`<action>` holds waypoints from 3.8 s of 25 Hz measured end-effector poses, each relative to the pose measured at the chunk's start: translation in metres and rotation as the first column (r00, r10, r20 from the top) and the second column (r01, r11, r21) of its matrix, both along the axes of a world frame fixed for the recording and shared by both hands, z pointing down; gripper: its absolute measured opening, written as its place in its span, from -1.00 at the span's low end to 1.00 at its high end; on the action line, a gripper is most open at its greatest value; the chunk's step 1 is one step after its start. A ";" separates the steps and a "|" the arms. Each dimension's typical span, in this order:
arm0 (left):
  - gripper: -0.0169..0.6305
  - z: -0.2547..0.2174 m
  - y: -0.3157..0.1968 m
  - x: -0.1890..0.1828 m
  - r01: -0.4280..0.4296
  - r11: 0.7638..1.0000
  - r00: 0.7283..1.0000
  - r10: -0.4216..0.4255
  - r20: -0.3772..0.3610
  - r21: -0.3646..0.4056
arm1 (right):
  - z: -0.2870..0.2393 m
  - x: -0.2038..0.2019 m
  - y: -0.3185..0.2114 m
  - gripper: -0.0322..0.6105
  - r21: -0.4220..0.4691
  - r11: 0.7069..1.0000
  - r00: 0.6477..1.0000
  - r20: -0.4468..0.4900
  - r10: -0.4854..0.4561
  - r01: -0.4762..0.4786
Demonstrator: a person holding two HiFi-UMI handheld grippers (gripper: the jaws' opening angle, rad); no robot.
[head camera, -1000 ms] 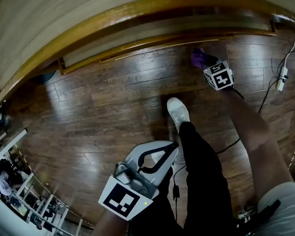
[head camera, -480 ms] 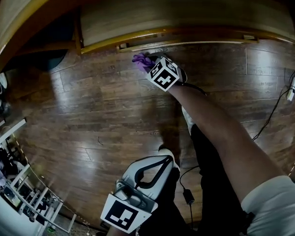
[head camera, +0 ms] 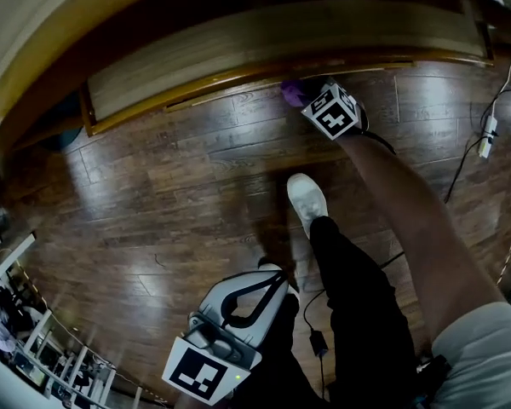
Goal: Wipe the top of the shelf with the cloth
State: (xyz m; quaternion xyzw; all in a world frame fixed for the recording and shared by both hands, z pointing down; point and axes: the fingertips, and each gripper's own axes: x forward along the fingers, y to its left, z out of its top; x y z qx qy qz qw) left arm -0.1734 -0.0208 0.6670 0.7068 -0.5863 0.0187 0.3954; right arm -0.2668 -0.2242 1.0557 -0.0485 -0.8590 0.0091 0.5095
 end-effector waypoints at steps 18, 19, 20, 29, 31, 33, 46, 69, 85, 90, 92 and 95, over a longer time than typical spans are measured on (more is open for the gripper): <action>-0.90 -0.002 -0.070 0.039 -0.271 0.961 0.963 0.271 0.001 0.049 | -0.029 0.177 -0.203 -0.62 0.182 0.925 0.935 -0.066 0.349 -0.332; -0.90 -0.004 -0.071 0.038 -0.275 0.960 0.961 0.275 0.004 0.050 | -0.031 0.181 -0.209 -0.62 0.191 0.926 0.937 -0.071 0.342 -0.324; -0.90 -0.005 -0.071 0.036 -0.276 0.960 0.961 0.276 0.006 0.049 | -0.033 0.184 -0.213 -0.62 0.199 0.929 0.939 -0.078 0.334 -0.313; -0.90 -0.043 -0.069 0.030 -0.306 0.952 0.951 0.304 0.052 0.030 | -0.095 0.203 -0.199 -0.62 0.189 0.926 0.931 -0.102 0.351 -0.328; -0.90 -0.055 -0.064 0.015 -0.285 0.959 0.955 0.283 0.092 0.004 | -0.119 0.203 -0.177 -0.62 0.153 0.935 0.939 -0.081 0.335 -0.321; -0.90 -0.078 -0.065 -0.002 -0.251 0.968 0.960 0.246 0.135 0.016 | -0.150 0.203 -0.152 -0.62 0.113 0.943 0.946 -0.049 0.321 -0.314; -0.90 -0.258 -0.003 0.039 -0.223 0.960 0.951 0.175 0.255 0.170 | -0.410 0.293 -0.026 -0.62 -0.019 0.881 0.854 0.237 0.462 -0.472; -0.90 -0.464 0.211 0.190 -0.188 0.943 0.921 0.072 0.383 0.274 | -0.841 0.475 0.222 -0.61 -0.199 0.911 0.577 0.720 0.387 -0.362; -0.90 -0.483 0.260 0.403 -0.240 0.918 0.926 0.120 0.357 0.314 | -0.876 0.652 0.311 -0.60 -0.216 0.927 0.554 0.752 0.358 -0.306; -0.90 -0.491 0.251 0.434 -0.286 0.897 0.917 0.154 0.368 0.336 | -0.886 0.672 0.309 -0.60 -0.217 0.918 0.530 0.762 0.372 -0.332; -0.90 -0.491 0.250 0.445 -0.296 0.893 0.914 0.162 0.371 0.339 | -0.887 0.682 0.311 -0.60 -0.210 0.918 0.534 0.761 0.369 -0.335; -0.90 -0.492 0.243 0.455 -0.326 0.883 0.907 0.191 0.376 0.339 | -0.892 0.699 0.315 -0.60 -0.205 0.912 0.526 0.763 0.376 -0.354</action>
